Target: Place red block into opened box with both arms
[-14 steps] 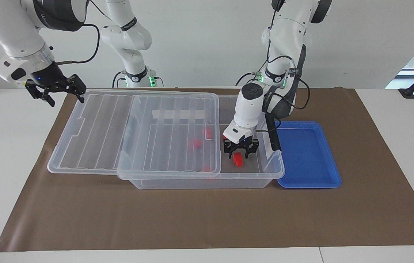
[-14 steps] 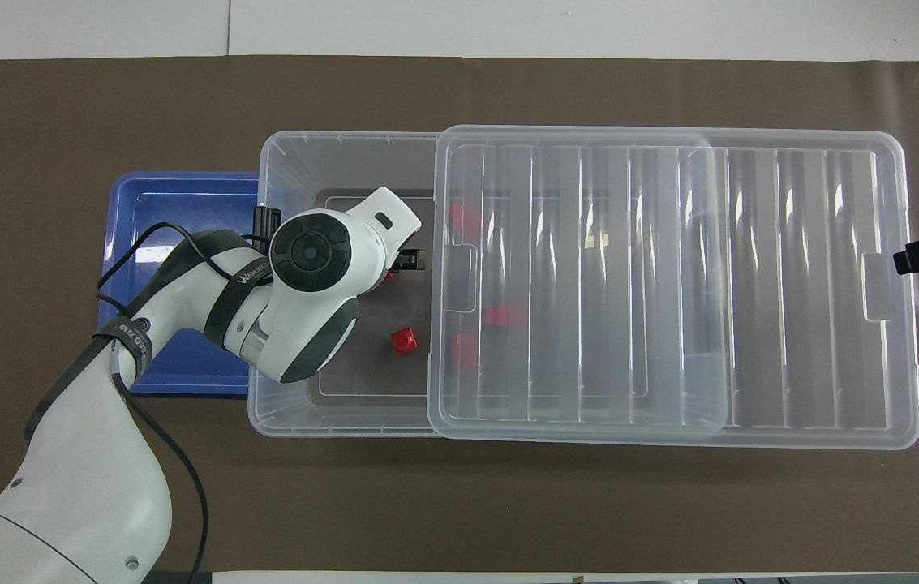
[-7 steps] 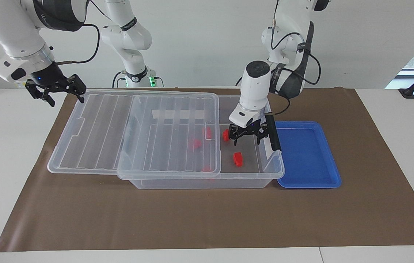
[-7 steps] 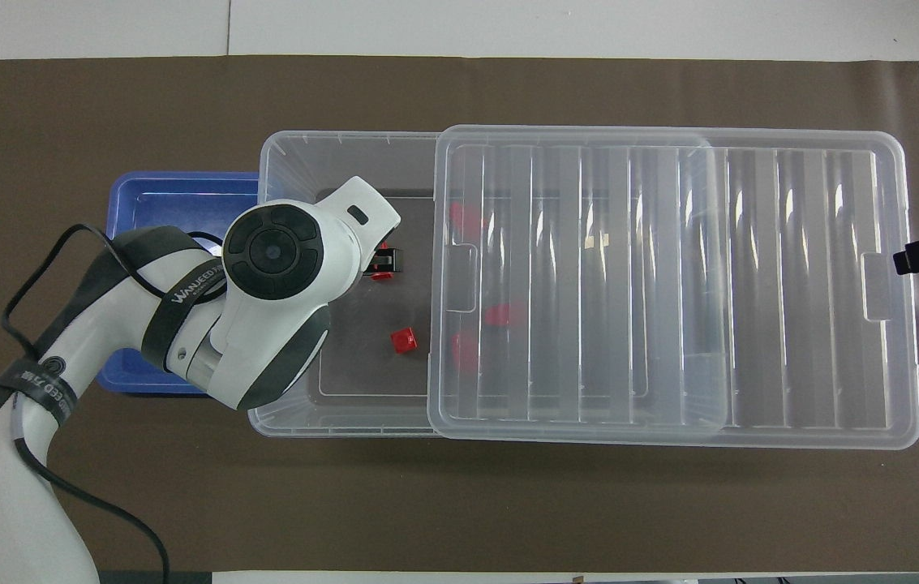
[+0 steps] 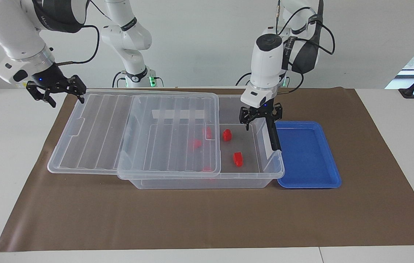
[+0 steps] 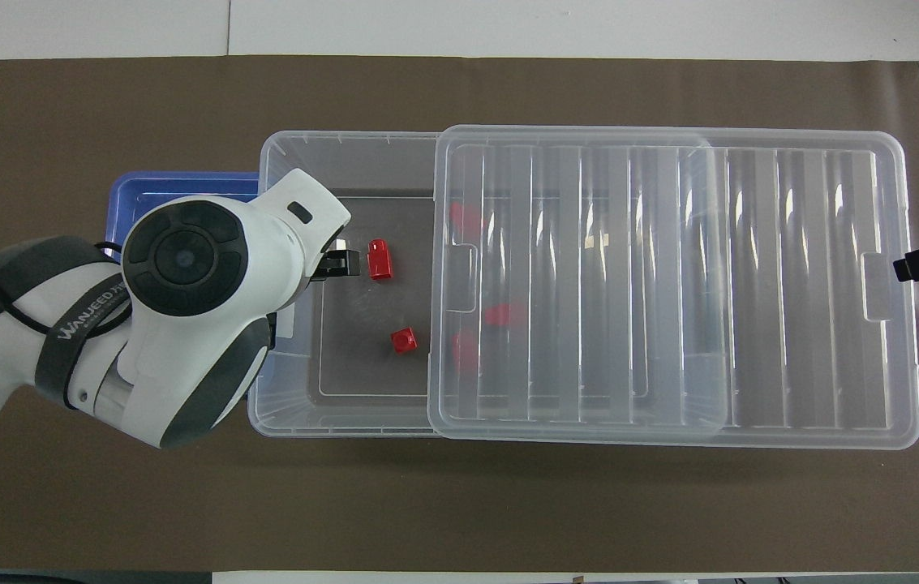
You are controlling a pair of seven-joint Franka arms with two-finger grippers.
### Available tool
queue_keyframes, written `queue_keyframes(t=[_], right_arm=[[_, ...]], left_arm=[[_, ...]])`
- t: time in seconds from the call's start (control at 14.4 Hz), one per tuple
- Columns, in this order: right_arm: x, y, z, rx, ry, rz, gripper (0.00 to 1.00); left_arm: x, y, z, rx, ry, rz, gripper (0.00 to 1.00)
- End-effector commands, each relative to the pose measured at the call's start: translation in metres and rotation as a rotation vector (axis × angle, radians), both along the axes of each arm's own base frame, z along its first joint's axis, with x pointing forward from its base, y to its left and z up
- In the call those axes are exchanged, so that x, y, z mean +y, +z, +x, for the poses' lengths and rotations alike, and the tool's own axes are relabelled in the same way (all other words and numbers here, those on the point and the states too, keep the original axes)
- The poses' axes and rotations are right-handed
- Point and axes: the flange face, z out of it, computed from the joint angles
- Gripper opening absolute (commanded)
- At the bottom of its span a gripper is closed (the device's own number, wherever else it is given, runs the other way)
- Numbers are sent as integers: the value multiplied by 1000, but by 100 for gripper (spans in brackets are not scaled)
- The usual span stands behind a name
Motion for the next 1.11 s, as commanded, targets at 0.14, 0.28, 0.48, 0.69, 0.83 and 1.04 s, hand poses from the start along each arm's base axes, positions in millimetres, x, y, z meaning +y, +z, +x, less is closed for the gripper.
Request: queue_keyframes(t=[0.14,0.28,0.48,0.69,0.83,1.04], right_arm=[[-50,-36,-22,-118,32,-43,0],[-73,-50,-22,-107,15,-42,0],[-81,-81,-11,-75,-53,-27,0],[-83,-103,-6,-59,-62,-21,0],[-82,-113,-7,-65,-59,-22,0],[-80,-127,-8,-74,-64,-25,0]], left_arm=[[83,26,16,34,-32,-36,100],[118,36,30,31,-8,-77,100],[156,63,40,50,-24,-87,100],[172,81,38,88,-65,-73,100],[178,83,38,91,-55,-73,100],[179,83,39,89,-54,-73,100]])
